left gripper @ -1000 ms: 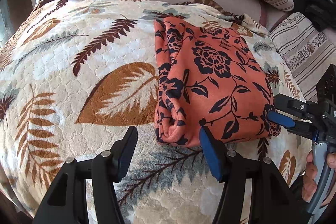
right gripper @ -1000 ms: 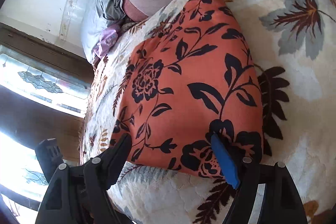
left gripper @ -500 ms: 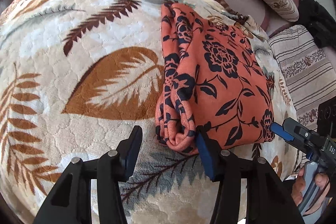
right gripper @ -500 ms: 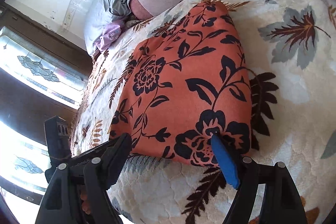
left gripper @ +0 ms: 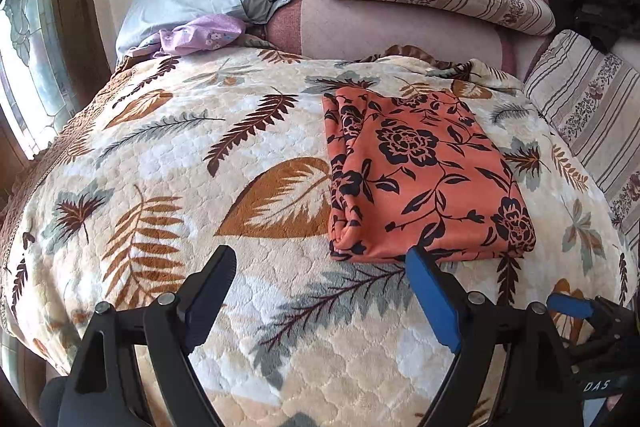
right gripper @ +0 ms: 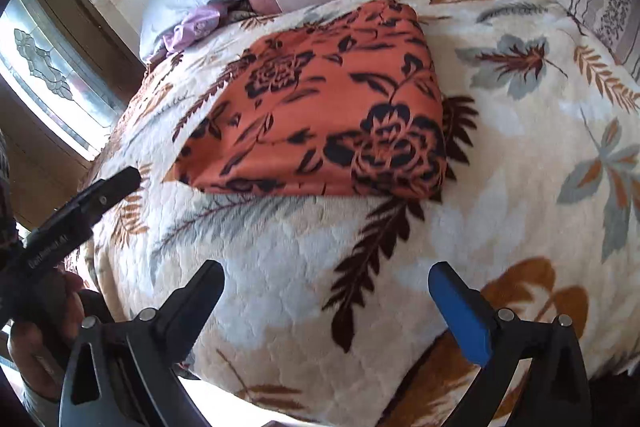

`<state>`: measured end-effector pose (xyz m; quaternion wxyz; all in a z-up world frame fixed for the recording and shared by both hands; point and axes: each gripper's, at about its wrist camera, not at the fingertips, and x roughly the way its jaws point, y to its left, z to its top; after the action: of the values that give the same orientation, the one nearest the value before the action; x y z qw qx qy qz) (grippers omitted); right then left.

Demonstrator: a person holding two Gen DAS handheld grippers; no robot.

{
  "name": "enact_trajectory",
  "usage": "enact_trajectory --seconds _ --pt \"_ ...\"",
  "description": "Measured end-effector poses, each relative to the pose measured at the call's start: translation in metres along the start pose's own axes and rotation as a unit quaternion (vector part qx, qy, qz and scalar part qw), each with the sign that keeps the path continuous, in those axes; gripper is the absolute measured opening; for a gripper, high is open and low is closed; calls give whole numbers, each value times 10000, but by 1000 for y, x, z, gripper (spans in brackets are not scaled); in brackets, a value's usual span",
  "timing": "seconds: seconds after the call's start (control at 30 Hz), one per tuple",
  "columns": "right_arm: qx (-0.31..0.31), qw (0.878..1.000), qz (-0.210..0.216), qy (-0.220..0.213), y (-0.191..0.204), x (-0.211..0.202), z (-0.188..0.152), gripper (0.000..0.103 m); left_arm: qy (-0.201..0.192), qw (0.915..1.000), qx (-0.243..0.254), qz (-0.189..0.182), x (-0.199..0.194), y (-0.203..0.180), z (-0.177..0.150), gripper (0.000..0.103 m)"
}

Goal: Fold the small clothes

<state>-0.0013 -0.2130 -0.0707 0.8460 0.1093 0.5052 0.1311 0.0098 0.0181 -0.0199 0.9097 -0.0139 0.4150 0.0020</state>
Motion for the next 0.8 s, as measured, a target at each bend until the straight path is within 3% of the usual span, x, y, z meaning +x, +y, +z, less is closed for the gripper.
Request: enact_trajectory --seconds 0.17,0.4,0.8 --pt "-175 9989 -439 -3 16 -8 -16 103 104 9997 31 237 -7 3 -7 87" --pt "-434 9846 -1612 -513 32 -32 10 103 97 9997 -124 210 -19 9 -12 87" --pt "-313 9828 -1644 -777 35 -40 23 103 237 9987 57 455 -15 -5 -2 89"
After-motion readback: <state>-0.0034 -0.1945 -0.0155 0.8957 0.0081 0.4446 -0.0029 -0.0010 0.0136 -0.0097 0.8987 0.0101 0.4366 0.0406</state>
